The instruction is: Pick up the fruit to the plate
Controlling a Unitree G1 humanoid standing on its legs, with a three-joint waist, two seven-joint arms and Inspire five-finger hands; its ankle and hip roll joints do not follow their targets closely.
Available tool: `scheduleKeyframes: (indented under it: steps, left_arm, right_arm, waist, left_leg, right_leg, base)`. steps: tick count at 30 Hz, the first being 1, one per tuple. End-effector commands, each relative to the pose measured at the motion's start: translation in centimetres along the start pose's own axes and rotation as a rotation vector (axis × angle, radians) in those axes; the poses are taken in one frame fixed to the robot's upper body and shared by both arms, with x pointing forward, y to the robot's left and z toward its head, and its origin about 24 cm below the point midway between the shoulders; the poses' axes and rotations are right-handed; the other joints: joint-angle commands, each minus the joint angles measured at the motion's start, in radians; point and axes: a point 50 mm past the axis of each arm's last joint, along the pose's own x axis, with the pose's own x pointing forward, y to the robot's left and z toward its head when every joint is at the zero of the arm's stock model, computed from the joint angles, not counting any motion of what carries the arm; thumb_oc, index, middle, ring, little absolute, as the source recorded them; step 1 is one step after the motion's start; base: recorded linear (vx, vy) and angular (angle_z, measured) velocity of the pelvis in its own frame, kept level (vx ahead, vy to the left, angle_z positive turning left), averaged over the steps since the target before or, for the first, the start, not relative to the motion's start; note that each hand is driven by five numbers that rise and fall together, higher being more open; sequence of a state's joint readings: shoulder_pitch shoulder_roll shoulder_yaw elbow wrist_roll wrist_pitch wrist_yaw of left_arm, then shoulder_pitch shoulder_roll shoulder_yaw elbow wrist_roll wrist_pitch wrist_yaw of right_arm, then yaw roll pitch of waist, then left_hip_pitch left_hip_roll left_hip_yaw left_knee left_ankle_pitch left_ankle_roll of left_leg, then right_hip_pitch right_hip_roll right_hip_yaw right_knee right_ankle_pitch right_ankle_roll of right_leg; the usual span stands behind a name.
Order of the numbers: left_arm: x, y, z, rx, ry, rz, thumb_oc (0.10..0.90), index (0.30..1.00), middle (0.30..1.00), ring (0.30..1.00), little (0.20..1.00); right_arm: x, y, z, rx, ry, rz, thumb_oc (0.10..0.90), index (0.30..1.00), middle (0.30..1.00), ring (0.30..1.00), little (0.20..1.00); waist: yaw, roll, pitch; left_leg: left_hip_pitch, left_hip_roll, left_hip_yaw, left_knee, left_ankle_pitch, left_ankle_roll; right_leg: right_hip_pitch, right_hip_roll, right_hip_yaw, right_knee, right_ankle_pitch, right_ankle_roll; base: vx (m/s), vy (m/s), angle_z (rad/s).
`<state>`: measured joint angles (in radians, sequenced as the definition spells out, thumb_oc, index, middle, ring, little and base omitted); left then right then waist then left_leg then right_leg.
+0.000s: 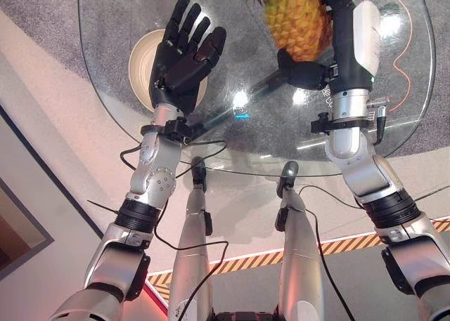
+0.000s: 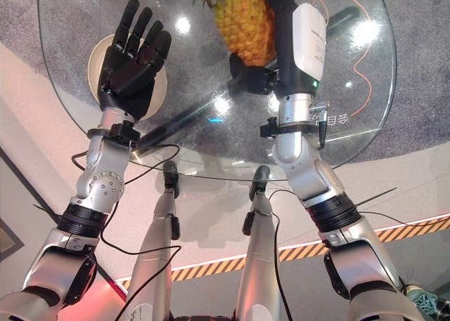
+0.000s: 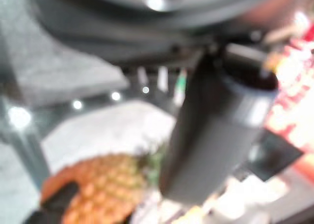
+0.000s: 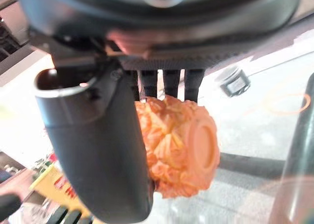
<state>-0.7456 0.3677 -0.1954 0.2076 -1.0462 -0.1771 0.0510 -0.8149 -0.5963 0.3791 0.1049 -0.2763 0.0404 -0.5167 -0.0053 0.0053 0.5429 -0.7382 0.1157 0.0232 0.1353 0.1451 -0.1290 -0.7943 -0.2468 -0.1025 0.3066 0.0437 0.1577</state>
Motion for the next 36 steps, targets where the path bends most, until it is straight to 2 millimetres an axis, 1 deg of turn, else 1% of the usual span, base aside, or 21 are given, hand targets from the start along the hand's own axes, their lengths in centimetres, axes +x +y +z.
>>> scheduleKeyframes:
  steps: [1,5,10,16,21,22,24,25,30,32,34,35,36]
  left_arm:
    - [1.6,-5.5,3.8,-0.037,-0.165,-0.256,0.800,0.900,0.900,0.900,0.900]
    - [1.8,-5.4,3.6,-0.084,-0.154,-0.244,0.800,0.900,0.900,0.900,0.900]
    - [1.9,-5.4,3.5,-0.101,-0.159,-0.235,0.800,0.900,0.900,0.900,0.900]
    - [1.8,-5.4,3.2,-0.114,-0.150,-0.232,0.800,0.900,0.900,0.900,0.900]
    - [1.9,-5.7,3.0,-0.125,-0.145,-0.249,0.800,0.900,0.900,0.900,0.900]
    - [1.8,-5.7,2.9,-0.126,-0.142,-0.246,0.800,0.900,0.900,0.900,0.900]
    - [1.9,-5.9,3.0,-0.125,-0.143,-0.253,0.800,0.900,0.900,0.900,0.900]
    - [1.9,-5.8,2.9,-0.125,-0.140,-0.250,0.800,0.900,0.900,0.900,0.900]
    - [2.0,-5.9,2.8,-0.129,-0.132,-0.249,0.800,0.900,0.900,0.900,0.900]
    - [1.9,-5.8,2.6,-0.133,-0.126,-0.242,0.800,0.900,0.900,0.900,0.900]
    - [1.9,-5.9,2.7,-0.145,-0.128,-0.245,0.800,0.900,0.900,0.900,0.900]
    - [1.8,-5.8,2.6,-0.147,-0.126,-0.241,0.800,0.900,0.900,0.900,0.900]
    - [1.9,-6.0,2.7,-0.149,-0.131,-0.244,0.800,0.900,0.900,0.900,0.900]
  right_arm:
    - [3.0,-4.3,7.7,0.048,-0.410,-0.169,0.100,0.300,0.300,0.300,0.200]
    - [3.0,-3.8,7.7,0.033,-0.410,-0.124,0.100,0.300,0.300,0.300,0.200]
    - [3.0,-3.3,7.8,0.019,-0.410,-0.075,0.100,0.300,0.300,0.300,0.200]
    - [2.9,-2.8,7.7,0.022,-0.406,-0.034,0.100,0.300,0.300,0.300,0.200]
    - [2.9,-2.4,7.8,0.027,-0.407,-0.007,0.100,0.300,0.300,0.300,0.200]
    - [2.8,-2.3,7.8,0.028,-0.405,-0.003,0.100,0.300,0.300,0.300,0.200]
    - [2.9,-2.2,8.0,0.028,-0.415,0.015,0.100,0.300,0.300,0.300,0.200]
    - [2.8,-2.1,8.0,0.028,-0.413,0.020,0.100,0.300,0.300,0.300,0.200]
    - [2.7,-1.8,8.2,0.036,-0.423,0.032,0.100,0.300,0.300,0.300,0.200]
    - [2.6,-1.7,8.2,0.040,-0.425,0.041,0.100,0.300,0.300,0.300,0.200]
    - [2.7,-1.7,8.4,0.040,-0.434,0.048,0.100,0.300,0.300,0.300,0.200]
    - [2.6,-1.6,8.4,0.041,-0.433,0.055,0.100,0.300,0.300,0.300,0.200]
    - [2.6,-1.6,8.5,0.039,-0.438,0.058,0.100,0.300,0.300,0.300,0.200]
  waist:
    - [-0.007,-0.010,-0.023]
    - [-0.007,-0.010,-0.023]
    - [-0.006,-0.010,-0.023]
    - [-0.008,-0.011,-0.023]
    - [-0.008,-0.011,-0.023]
    - [-0.008,-0.011,-0.023]
    - [-0.008,-0.010,-0.023]
    - [-0.008,-0.011,-0.023]
    - [-0.008,-0.010,-0.023]
    - [-0.007,-0.011,-0.023]
    - [-0.007,-0.011,-0.023]
    - [-0.007,-0.011,-0.023]
    - [-0.007,-0.011,-0.023]
  left_leg:
    - [0.031,-0.033,0.026,0.020,-0.058,0.020]
    - [0.027,-0.033,0.027,0.019,-0.057,0.020]
    - [0.014,-0.035,0.025,0.017,-0.048,0.020]
    - [0.017,-0.034,0.024,0.019,-0.053,0.019]
    - [0.006,-0.038,0.023,0.017,-0.044,0.021]
    - [0.013,-0.037,0.024,0.018,-0.051,0.019]
    - [0.005,-0.038,0.023,0.017,-0.044,0.021]
    - [0.013,-0.036,0.024,0.017,-0.051,0.020]
    - [0.002,-0.039,0.022,0.017,-0.043,0.020]
    - [0.010,-0.038,0.022,0.017,-0.050,0.019]
    - [0.004,-0.040,0.021,0.014,-0.042,0.021]
    - [0.011,-0.039,0.022,0.015,-0.049,0.019]
    - [0.003,-0.039,0.022,0.015,-0.042,0.020]
  right_leg:
    - [0.084,0.022,-0.054,-0.131,0.063,0.010]
    - [0.081,0.020,-0.055,-0.131,0.064,0.012]
    - [0.071,0.018,-0.057,-0.136,0.072,0.011]
    - [0.073,0.019,-0.057,-0.133,0.068,0.012]
    - [0.064,0.019,-0.057,-0.137,0.075,0.011]
    - [0.070,0.020,-0.057,-0.135,0.069,0.012]
    - [0.062,0.018,-0.057,-0.136,0.076,0.011]
    - [0.070,0.019,-0.057,-0.135,0.069,0.012]
    - [0.060,0.018,-0.057,-0.136,0.076,0.011]
    - [0.068,0.019,-0.058,-0.135,0.069,0.013]
    - [0.062,0.019,-0.058,-0.138,0.077,0.012]
    - [0.068,0.020,-0.058,-0.136,0.071,0.013]
    - [0.062,0.018,-0.058,-0.139,0.078,0.012]
  base:
    - [0.00,0.000,0.00]
    - [0.00,0.000,0.00]
    - [0.00,0.000,0.00]
    - [0.00,0.000,0.00]
    - [0.00,0.000,0.00]
    - [0.00,0.000,0.00]
    - [0.00,0.000,0.00]
    - [0.00,0.000,0.00]
    - [0.00,0.000,0.00]
    - [0.00,0.000,0.00]
    - [0.00,0.000,0.00]
    - [0.00,0.000,0.00]
    - [0.00,0.000,0.00]
